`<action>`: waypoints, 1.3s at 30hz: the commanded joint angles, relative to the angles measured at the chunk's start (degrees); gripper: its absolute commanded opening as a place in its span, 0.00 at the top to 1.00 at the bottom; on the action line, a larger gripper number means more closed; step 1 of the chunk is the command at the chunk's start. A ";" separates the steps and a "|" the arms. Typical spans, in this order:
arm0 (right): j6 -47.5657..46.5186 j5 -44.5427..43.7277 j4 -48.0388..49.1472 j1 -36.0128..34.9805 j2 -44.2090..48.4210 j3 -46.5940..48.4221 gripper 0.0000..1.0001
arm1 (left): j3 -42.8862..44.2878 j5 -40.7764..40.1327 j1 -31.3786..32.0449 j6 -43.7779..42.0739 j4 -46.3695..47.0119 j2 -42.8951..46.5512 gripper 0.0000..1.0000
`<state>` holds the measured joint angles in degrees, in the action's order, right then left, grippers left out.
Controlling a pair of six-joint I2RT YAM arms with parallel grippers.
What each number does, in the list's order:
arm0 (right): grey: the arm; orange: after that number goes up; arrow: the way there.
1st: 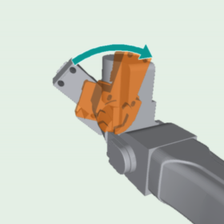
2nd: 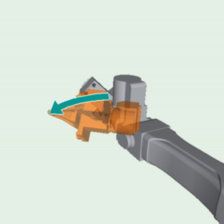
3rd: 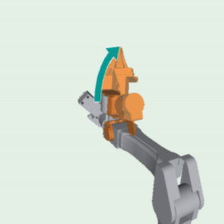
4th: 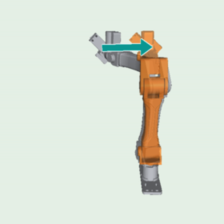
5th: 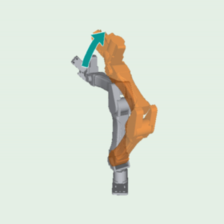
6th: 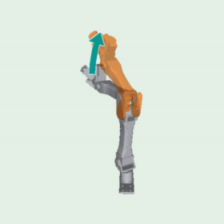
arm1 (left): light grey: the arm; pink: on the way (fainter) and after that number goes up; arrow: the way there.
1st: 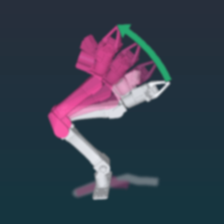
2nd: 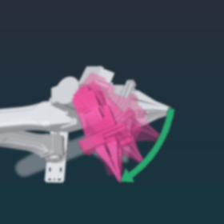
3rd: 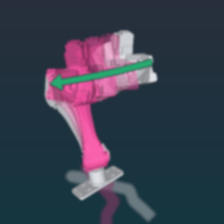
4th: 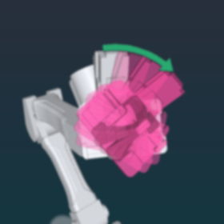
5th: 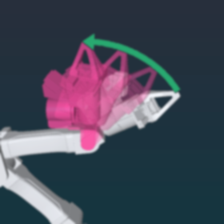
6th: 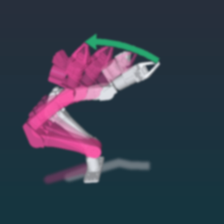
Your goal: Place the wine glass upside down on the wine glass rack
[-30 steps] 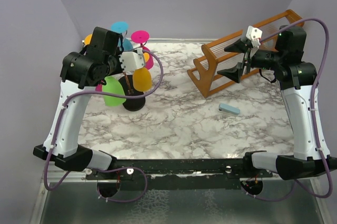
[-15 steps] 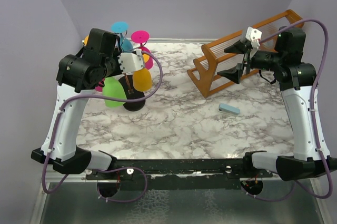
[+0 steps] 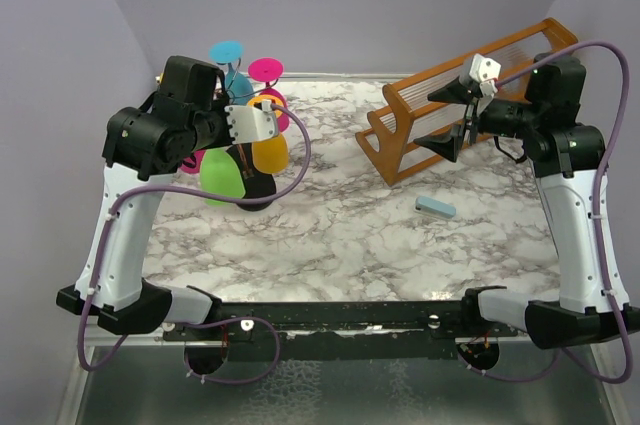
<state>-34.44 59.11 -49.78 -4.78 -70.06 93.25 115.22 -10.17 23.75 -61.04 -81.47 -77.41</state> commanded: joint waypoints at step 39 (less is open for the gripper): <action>-1.07 -2.22 0.12 0.23 1.46 -1.93 0.09 | 0.82 9.13 0.91 -0.04 0.20 0.30 0.68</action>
<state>-34.83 58.08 -49.78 -4.78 -69.32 91.77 113.67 -5.52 24.40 -61.01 -79.37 -77.73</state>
